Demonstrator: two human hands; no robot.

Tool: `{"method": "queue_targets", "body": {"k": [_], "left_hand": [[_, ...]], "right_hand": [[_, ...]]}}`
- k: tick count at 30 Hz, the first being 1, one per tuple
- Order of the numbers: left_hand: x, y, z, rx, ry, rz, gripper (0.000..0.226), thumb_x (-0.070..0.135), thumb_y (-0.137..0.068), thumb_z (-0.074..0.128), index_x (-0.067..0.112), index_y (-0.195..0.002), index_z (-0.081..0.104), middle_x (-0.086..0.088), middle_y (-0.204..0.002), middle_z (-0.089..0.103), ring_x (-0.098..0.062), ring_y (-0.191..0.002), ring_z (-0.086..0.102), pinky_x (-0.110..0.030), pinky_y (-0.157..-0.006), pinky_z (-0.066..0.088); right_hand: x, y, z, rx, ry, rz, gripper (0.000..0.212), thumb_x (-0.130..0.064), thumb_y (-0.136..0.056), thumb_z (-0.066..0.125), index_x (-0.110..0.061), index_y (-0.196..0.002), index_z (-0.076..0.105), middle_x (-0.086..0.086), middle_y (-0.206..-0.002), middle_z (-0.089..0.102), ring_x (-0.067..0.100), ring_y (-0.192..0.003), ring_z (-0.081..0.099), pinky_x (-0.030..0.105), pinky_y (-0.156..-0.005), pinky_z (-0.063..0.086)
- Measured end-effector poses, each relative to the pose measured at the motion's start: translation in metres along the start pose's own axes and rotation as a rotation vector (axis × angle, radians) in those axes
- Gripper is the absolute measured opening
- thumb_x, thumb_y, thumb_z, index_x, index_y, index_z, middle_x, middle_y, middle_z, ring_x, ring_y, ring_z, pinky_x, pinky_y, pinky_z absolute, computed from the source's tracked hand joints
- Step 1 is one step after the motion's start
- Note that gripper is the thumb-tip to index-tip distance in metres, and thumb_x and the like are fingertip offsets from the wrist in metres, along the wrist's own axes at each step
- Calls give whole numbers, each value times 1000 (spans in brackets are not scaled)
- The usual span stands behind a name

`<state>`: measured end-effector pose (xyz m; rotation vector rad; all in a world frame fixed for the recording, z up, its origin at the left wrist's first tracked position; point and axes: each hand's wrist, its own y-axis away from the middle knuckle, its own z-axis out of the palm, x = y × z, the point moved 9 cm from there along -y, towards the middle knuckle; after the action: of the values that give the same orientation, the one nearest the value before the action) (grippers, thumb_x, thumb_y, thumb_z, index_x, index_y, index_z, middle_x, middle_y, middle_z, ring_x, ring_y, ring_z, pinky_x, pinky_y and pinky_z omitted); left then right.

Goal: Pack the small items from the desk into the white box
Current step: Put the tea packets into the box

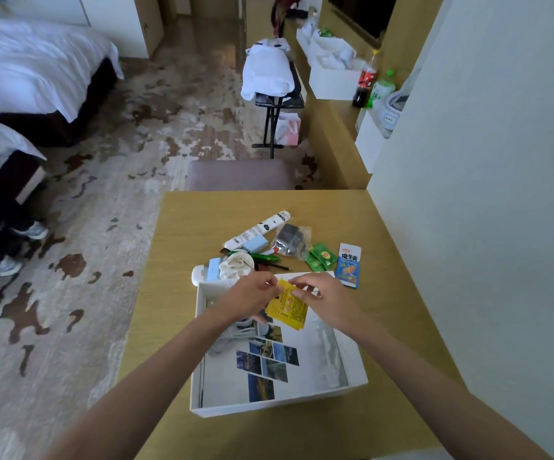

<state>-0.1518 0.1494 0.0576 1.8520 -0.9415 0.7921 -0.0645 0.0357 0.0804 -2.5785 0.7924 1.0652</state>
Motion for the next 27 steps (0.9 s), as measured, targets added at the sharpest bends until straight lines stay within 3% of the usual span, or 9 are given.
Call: {"method": "queue_targets", "body": {"k": [4, 8, 11, 13, 17, 19, 23, 27], "left_hand": [[8, 6, 15, 56, -93, 19, 20, 32, -95, 52, 20, -79, 56, -5, -80, 60, -19, -69, 71, -30, -54, 56], [11, 14, 30, 96, -211, 44, 21, 28, -95, 52, 11, -86, 60, -7, -83, 64, -25, -74, 71, -36, -64, 58], [-4, 20, 50, 64, -267, 0, 17, 23, -92, 54, 8, -87, 62, -8, -88, 68, -28, -84, 68, -35, -75, 56], [-14, 20, 61, 30, -294, -32, 13, 19, -89, 54, 9, -91, 63, -8, -91, 70, -26, -83, 70, -31, -73, 57], [-31, 13, 82, -69, -244, -113, 13, 14, -86, 55, 7, -95, 62, -6, -95, 70, -28, -82, 71, -44, -72, 60], [-39, 11, 92, -84, -357, -112, 18, 18, -84, 61, 10, -99, 62, -9, -105, 67, -27, -86, 69, -41, -71, 60], [-57, 9, 110, -134, -373, -137, 24, 22, -83, 68, 16, -106, 59, -7, -110, 62, -21, -82, 69, -30, -56, 59], [-68, 9, 125, -251, -286, -188, 29, 14, -87, 63, 13, -116, 57, -5, -100, 63, -15, -71, 69, -35, -58, 61]], "right_hand": [[15, 0, 0, -186, 45, 2, 18, -24, -93, 63, -18, -108, 70, -9, -92, 66, 1, -81, 58, 8, -65, 38], [27, 5, 10, -336, 186, -14, 12, -27, -93, 63, -20, -100, 69, -9, -84, 61, -2, -65, 54, 10, -54, 36], [32, 13, 28, -474, 363, -87, 13, -29, -93, 60, -19, -99, 66, -3, -90, 64, 10, -77, 51, 18, -56, 31], [34, 17, 36, -537, 484, -149, 15, -29, -94, 58, -18, -100, 65, 2, -99, 67, 14, -84, 52, 24, -58, 30], [47, 29, 52, -665, 670, -200, 11, -23, -94, 57, -15, -94, 64, 7, -98, 65, 26, -90, 60, 32, -65, 38], [57, 42, 63, -723, 748, -214, 11, -21, -93, 57, -16, -96, 66, 6, -98, 65, 26, -90, 61, 32, -65, 40], [63, 55, 77, -753, 914, -286, 14, -22, -91, 58, -15, -99, 67, 9, -97, 67, 23, -77, 58, 31, -62, 44], [56, 53, 78, -734, 1042, -369, 12, -20, -89, 61, -11, -94, 67, 11, -89, 67, 22, -67, 52, 32, -59, 41]]}}
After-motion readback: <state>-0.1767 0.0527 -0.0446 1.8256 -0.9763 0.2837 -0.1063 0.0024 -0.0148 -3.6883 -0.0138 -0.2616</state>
